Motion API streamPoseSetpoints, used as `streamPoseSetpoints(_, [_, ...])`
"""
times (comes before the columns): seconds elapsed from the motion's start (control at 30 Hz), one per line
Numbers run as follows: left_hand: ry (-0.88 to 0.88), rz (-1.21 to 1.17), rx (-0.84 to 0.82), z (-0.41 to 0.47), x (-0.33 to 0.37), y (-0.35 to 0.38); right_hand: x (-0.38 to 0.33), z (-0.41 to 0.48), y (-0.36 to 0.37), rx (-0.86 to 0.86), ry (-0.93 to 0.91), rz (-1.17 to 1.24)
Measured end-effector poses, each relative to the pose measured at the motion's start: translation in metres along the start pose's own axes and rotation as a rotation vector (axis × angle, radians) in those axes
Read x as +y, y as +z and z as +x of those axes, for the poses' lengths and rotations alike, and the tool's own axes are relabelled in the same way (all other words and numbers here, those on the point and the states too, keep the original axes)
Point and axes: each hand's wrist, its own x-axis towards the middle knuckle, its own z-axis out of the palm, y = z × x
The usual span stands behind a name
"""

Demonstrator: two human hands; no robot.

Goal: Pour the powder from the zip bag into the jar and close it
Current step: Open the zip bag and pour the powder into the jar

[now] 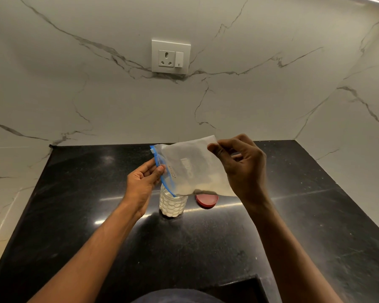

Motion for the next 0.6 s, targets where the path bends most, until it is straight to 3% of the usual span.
streamPoseSetpoints(0.6, [-0.001,0.012,0.018,-0.0016,0.0000,-0.0014,-0.0025,0.0003,-0.0010,-0.009,-0.021,-0.006])
